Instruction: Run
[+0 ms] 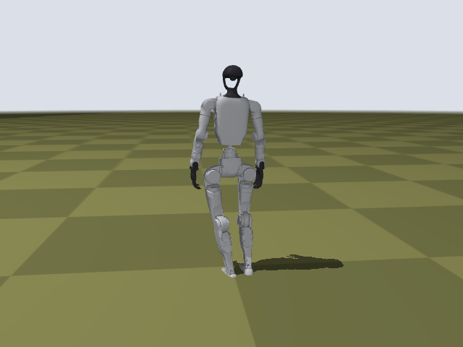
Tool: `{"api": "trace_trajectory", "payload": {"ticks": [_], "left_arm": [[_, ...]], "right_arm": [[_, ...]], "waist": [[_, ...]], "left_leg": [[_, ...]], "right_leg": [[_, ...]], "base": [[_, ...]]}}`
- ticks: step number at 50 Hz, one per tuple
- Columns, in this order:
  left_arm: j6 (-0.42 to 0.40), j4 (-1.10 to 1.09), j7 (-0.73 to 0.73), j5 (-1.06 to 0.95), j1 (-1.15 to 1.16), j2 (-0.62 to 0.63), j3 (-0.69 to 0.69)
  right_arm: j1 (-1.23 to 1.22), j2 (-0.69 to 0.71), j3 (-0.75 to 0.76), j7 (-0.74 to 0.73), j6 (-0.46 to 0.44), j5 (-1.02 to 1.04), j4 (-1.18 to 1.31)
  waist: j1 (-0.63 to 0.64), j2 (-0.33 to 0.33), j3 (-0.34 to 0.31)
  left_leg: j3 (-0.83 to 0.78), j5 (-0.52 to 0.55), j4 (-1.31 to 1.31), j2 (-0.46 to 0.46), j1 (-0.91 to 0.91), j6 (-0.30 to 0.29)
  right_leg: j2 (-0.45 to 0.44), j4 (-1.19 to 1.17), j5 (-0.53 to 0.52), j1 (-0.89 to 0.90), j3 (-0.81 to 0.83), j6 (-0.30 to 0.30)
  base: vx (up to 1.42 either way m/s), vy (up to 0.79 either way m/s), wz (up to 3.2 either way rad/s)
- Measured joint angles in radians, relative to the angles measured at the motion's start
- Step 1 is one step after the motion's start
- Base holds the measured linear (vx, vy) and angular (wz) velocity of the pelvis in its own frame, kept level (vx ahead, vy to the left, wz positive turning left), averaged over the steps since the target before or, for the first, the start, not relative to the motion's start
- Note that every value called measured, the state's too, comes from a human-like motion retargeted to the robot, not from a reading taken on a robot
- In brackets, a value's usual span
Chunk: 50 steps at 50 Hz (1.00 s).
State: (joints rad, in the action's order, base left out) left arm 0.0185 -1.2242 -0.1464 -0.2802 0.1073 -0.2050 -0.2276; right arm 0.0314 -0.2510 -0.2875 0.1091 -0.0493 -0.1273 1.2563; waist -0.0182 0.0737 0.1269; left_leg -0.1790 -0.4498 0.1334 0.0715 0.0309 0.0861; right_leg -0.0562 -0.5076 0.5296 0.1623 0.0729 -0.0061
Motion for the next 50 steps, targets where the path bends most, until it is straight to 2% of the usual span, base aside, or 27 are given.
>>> {"api": "trace_trajectory", "payload": {"ticks": [6,12,13,15,20,22,26,28,33,35,38,40,43,45,48,50], "left_arm": [[-0.044,-0.05,-0.025,-0.005,-0.037,0.017,0.001],[-0.059,-0.058,-0.036,0.003,-0.054,0.019,0.0],[-0.06,-0.058,-0.037,0.005,-0.055,0.018,0.0],[-0.059,-0.059,-0.045,0.012,-0.079,-0.003,0.01],[-0.061,-0.057,-0.044,0.019,-0.059,0.008,0.007],[-0.058,-0.055,-0.046,0.022,-0.072,-0.006,0.016],[-0.058,-0.054,-0.041,0.025,-0.056,0.003,0.016],[-0.055,-0.052,-0.041,0.026,-0.069,-0.01,0.024],[-0.056,-0.05,-0.034,0.031,-0.057,-0.004,0.023],[-0.052,-0.048,-0.034,0.034,-0.076,-0.018,0.031],[-0.053,-0.049,-0.032,0.037,-0.063,-0.01,0.026],[-0.049,-0.05,-0.034,0.041,-0.081,-0.021,0.032],[-0.048,-0.052,-0.031,0.045,-0.069,-0.013,0.028],[-0.046,-0.055,-0.034,0.049,-0.089,-0.022,0.033],[-0.046,-0.056,-0.033,0.054,-0.081,-0.016,0.028],[-0.043,-0.058,-0.039,0.058,-0.095,-0.02,0.029]], "right_arm": [[-0.038,-0.009,0.005,0.008,0.047,-0.012,0.057],[-0.055,-0.007,0.017,0.01,0.062,-0.019,0.073],[-0.057,-0.006,0.019,0.01,0.064,-0.02,0.074],[-0.082,0.005,0.03,0.016,0.066,-0.021,0.079],[-0.062,0.004,0.029,0.013,0.069,-0.021,0.078],[-0.075,0.009,0.034,0.018,0.066,-0.021,0.075],[-0.059,0.009,0.033,0.014,0.067,-0.021,0.074],[-0.071,0.013,0.037,0.018,0.064,-0.021,0.072],[-0.059,0.016,0.035,0.014,0.063,-0.019,0.072],[-0.079,0.019,0.04,0.018,0.059,-0.017,0.073],[-0.067,0.02,0.036,0.015,0.059,-0.014,0.074],[-0.085,0.021,0.041,0.019,0.056,-0.011,0.075],[-0.072,0.023,0.036,0.016,0.056,-0.008,0.077],[-0.09,0.022,0.041,0.018,0.053,-0.004,0.078],[-0.082,0.023,0.037,0.016,0.053,-0.001,0.079],[-0.097,0.02,0.04,0.018,0.05,0.002,0.081]], "waist": [[-0.021,-0.079,-0.04],[-0.05,-0.17,-0.041],[-0.055,-0.18,-0.038],[-0.064,-0.156,0.059],[-0.082,-0.195,0.057],[-0.075,-0.155,0.113],[-0.086,-0.18,0.101],[-0.075,-0.148,0.127],[-0.082,-0.16,0.113],[-0.064,-0.122,0.135],[-0.068,-0.134,0.115],[-0.053,-0.108,0.132],[-0.057,-0.118,0.112],[-0.044,-0.096,0.129],[-0.047,-0.102,0.114],[-0.036,-0.085,0.126]], "left_leg": [[-0.009,-0.039,0.093,0.108,-0.015,0.016],[-0.018,-0.071,0.207,0.21,-0.088,0.033],[-0.019,-0.075,0.226,0.22,-0.104,0.035],[0.003,-0.07,0.176,0.199,-0.2,0.045],[-0.022,-0.084,0.29,0.234,-0.254,0.044],[-0.003,-0.096,0.263,0.192,-0.303,0.048],[-0.025,-0.117,0.374,0.208,-0.344,0.044],[-0.008,-0.138,0.364,0.173,-0.368,0.047],[-0.027,-0.169,0.5,0.169,-0.42,0.044],[-0.003,-0.187,0.46,0.129,-0.425,0.047],[-0.022,-0.197,0.559,0.128,-0.456,0.041],[-0.002,-0.212,0.519,0.104,-0.452,0.045],[-0.021,-0.222,0.614,0.1,-0.482,0.039],[-0.003,-0.23,0.556,0.085,-0.47,0.045],[-0.015,-0.243,0.632,0.08,-0.495,0.04],[-0.003,-0.242,0.582,0.071,-0.484,0.044]], "right_leg": [[0.125,-0.365,0.171,0.139,-0.027,0.02],[0.247,-0.547,0.252,0.232,-0.066,0.047],[0.26,-0.562,0.256,0.245,-0.07,0.051],[0.223,-0.501,0.236,0.339,-0.049,0.043],[0.285,-0.6,0.256,0.376,-0.073,0.056],[0.228,-0.525,0.234,0.407,-0.045,0.043],[0.27,-0.603,0.251,0.426,-0.06,0.054],[0.221,-0.54,0.236,0.428,-0.036,0.044],[0.244,-0.614,0.246,0.446,-0.042,0.052],[0.183,-0.526,0.228,0.433,-0.018,0.04],[0.206,-0.594,0.232,0.447,-0.025,0.047],[0.162,-0.522,0.224,0.432,-0.011,0.04],[0.183,-0.592,0.227,0.448,-0.017,0.044],[0.145,-0.519,0.218,0.433,-0.006,0.038],[0.159,-0.573,0.223,0.446,-0.01,0.042],[0.132,-0.515,0.212,0.435,-0.004,0.038]], "base": [[-0.05,0.0,0.13],[-0.05,0.0,0.26],[0.02,0.01,0.32],[0.09,0.02,0.36],[-0.05,-0.02,0.19],[0.08,0.0,0.02],[-0.06,-0.02,0.1],[0.09,0.0,-0.12],[-0.06,-0.01,0.05],[0.1,0.0,-0.24],[-0.05,-0.01,0.02],[0.08,0.0,-0.18],[-0.07,-0.01,-0.02],[0.09,0.01,-0.16],[-0.04,0.0,0.01],[0.05,0.01,-0.07]]}}
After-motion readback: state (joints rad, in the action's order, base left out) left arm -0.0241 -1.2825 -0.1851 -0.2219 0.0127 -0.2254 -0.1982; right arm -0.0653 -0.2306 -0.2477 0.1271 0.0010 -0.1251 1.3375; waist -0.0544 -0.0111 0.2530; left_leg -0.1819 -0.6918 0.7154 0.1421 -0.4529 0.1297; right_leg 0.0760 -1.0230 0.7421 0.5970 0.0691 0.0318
